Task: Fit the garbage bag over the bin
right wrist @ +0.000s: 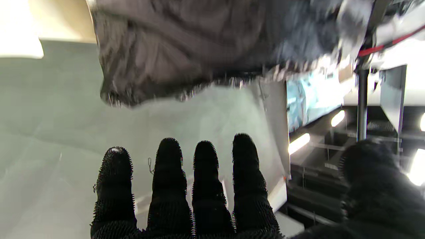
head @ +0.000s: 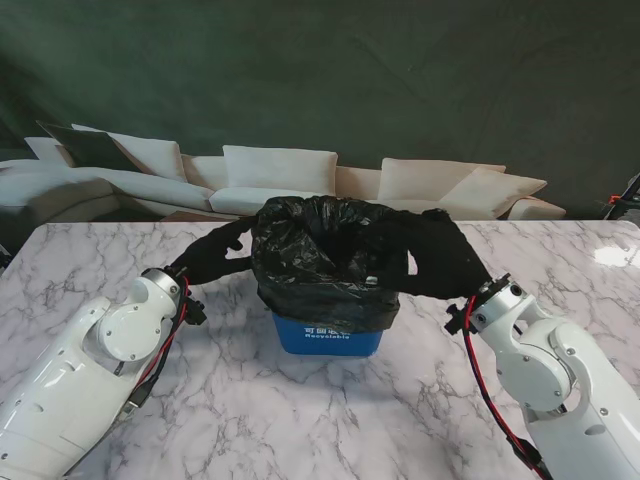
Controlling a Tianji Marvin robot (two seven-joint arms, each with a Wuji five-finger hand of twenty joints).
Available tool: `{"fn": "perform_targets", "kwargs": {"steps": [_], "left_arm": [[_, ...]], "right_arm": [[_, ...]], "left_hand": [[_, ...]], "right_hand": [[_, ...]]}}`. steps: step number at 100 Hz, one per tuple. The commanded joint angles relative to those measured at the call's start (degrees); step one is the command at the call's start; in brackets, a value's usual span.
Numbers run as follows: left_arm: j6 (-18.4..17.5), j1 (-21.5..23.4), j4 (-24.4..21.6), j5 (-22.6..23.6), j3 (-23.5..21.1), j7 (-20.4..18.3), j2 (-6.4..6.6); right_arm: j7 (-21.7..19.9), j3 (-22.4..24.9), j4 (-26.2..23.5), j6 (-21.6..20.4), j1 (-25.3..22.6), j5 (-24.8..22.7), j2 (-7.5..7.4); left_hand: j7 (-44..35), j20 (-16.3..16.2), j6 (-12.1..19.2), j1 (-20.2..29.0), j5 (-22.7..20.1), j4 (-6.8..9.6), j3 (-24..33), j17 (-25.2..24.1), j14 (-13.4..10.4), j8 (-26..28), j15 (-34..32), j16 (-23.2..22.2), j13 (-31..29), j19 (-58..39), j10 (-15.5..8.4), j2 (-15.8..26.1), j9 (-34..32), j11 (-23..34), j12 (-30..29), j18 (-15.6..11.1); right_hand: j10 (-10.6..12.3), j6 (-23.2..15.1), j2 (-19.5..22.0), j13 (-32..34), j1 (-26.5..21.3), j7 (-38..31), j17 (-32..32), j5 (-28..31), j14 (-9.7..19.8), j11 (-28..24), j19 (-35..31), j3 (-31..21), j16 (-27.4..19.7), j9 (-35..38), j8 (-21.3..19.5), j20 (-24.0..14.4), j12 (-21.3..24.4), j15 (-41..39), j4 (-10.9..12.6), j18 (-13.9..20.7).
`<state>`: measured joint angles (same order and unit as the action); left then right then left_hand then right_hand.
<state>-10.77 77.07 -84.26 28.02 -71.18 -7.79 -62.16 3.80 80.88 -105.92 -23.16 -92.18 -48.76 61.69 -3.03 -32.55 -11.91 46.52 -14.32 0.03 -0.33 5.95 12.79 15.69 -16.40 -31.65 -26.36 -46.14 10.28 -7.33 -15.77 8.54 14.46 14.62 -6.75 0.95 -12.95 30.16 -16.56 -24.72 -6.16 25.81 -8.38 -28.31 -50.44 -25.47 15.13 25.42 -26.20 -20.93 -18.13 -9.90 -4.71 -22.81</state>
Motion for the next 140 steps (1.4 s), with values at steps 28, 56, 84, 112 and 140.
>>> {"fn": "perform_targets", "kwargs": {"steps": [28,56,84,112,140], "left_arm": [[0.66,-0.65,-0.55,-0.57,0.02,-1.33,-0.10],[1.73,-0.54,-0.80,-2.31,-0.18,-1.64,-0.26],[2.41,-1.64,-0.61,-4.51,1.29,-3.01,-0.30],[1.78,-2.53,0.18,-4.97,2.51,-4.02,-0.16],[2.48,-3.43,1.21,-4.67,3.25,-5.26,0.08]], "right_arm": [[2.73,6.69,1.54,1.29,-1.68,-0.01,0.86],[-9.43,10.84,3.01,4.42,-3.90,3.60,-0.72],[-17.82,8.50,7.61,4.74,-0.32,9.52,-1.94],[-22.48,4.54,10.35,5.56,3.66,13.86,-2.59],[-24.35,2.01,11.15,6.84,5.07,13.92,-2.90]], "left_hand": [[-1.50,-1.40,2.52,1.28,-2.43,-0.26,-0.01,-0.76,-0.20,1.14,0.17,-0.39,-0.02,1.48,-0.50,2.79,-1.74,-1.10,0.58,1.02],[-1.29,-1.68,2.98,3.62,-3.15,-0.44,-0.65,-0.56,-0.19,1.08,0.28,-0.36,-0.84,1.74,-1.02,5.54,-3.75,-0.42,0.81,1.38],[-0.89,-1.78,2.25,0.27,-2.42,-0.84,-1.57,-0.89,0.02,0.91,0.50,-0.37,-1.08,2.24,-1.09,5.16,-5.00,-0.25,1.09,1.77],[-0.28,-1.78,1.19,-3.22,-2.14,-0.89,-1.32,-1.20,0.00,0.34,1.01,-0.17,-0.89,3.03,-0.93,1.49,-5.59,-0.53,1.27,2.11],[-0.51,-1.81,1.55,-2.61,-2.54,-0.78,-0.81,-1.46,-0.10,0.34,1.40,0.05,-0.63,3.51,-0.78,0.77,-5.22,-1.01,1.27,2.18]], "right_hand": [[0.01,4.93,-13.06,-0.65,-12.76,0.55,0.84,-7.98,1.76,1.91,0.31,-43.86,-0.53,-2.23,4.43,0.89,2.88,0.28,14.56,2.64],[-2.99,7.49,-11.43,-6.72,3.67,11.49,5.16,-9.40,-1.92,11.86,10.40,-11.97,-3.76,-5.89,8.02,3.61,7.37,5.92,0.65,1.39],[-2.68,8.92,-11.64,-7.98,10.71,14.65,5.47,-10.09,-1.05,13.21,14.63,-8.38,-4.18,-6.86,8.48,4.10,7.92,6.93,-1.69,1.48],[-1.98,5.78,-14.23,-8.47,7.93,15.58,5.18,-11.10,-0.70,13.08,15.59,-10.13,-4.13,-7.83,8.14,3.36,7.81,7.05,-1.64,1.75],[-1.71,1.11,-13.94,-7.79,1.13,12.63,4.68,-9.33,-0.71,11.55,16.50,-7.78,-3.74,-7.43,5.25,1.54,7.19,6.56,-0.18,1.56]]}}
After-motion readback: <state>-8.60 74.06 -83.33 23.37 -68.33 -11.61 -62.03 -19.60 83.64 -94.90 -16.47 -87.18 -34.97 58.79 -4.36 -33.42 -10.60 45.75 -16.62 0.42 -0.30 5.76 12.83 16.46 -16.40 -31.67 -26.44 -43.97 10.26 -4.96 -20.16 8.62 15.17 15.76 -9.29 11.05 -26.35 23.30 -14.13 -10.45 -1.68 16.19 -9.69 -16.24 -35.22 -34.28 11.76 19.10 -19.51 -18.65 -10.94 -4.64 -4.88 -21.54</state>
